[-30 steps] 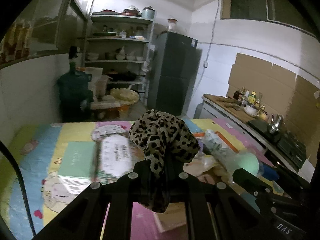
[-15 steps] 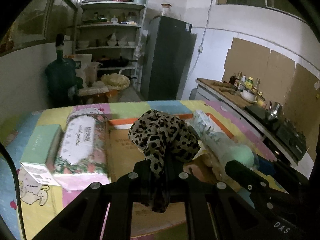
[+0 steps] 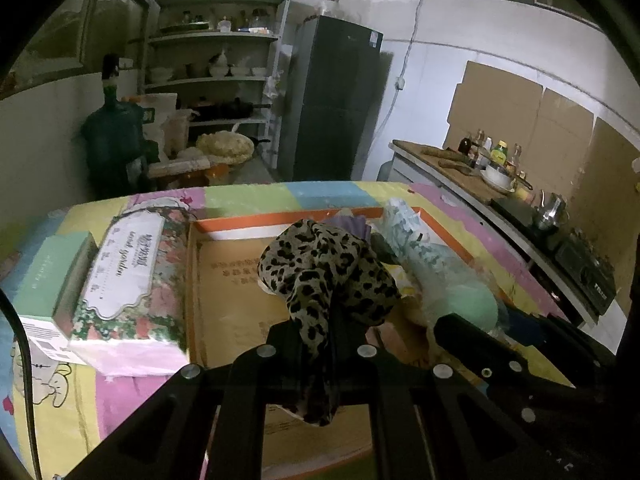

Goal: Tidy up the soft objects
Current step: 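Carry the scrunchie and sponge over the cardboard box with both tools, then lower the scrunchie and sponge into the box and open both tools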

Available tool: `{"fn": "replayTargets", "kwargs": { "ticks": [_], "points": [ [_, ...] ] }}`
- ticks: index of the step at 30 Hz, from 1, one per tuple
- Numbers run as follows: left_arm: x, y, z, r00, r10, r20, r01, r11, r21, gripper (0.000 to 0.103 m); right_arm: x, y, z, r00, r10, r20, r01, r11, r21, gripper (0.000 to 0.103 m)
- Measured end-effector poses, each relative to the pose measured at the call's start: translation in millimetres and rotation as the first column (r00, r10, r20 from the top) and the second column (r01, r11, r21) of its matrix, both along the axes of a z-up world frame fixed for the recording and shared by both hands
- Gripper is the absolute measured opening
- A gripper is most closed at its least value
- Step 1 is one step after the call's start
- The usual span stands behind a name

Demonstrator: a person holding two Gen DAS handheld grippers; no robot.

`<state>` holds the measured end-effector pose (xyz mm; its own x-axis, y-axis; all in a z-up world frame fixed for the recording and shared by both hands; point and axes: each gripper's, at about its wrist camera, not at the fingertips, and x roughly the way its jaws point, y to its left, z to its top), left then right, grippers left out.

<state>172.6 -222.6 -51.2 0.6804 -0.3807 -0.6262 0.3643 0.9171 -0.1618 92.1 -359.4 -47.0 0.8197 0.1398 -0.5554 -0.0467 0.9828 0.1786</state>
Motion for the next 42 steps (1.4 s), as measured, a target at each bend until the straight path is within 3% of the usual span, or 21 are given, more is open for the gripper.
{"fn": "replayTargets", "kwargs": {
  "ticks": [12,17,26,42],
  "points": [
    [9.8,-11.8,-21.8,0.998,-0.037,-0.057,0.037,0.999,-0.004,0.014,11.6,-3.6,-10.3,1.000,0.021,-0.008,-0.021,1.000,0.010,0.053],
    [13.1,-9.2,-26.6,0.998,-0.020,-0.065,0.020,1.000,0.002,0.039,11.2,-5.5,-11.7,1.000,0.029,0.003,-0.029,0.999,0.013,0.054],
    [9.1,0.5,-20.3,0.999,0.000,-0.039,0.000,1.000,0.001,0.059,9.7,-7.2,-8.2,0.999,0.036,0.011,-0.036,0.999,0.034,0.061],
    [-15.9,19.5,7.7,0.999,0.028,0.043,-0.027,1.000,-0.004,0.063,-13.2,5.5,16.3,0.997,0.023,0.070,-0.024,1.000,0.015,0.063]
  ]
}}
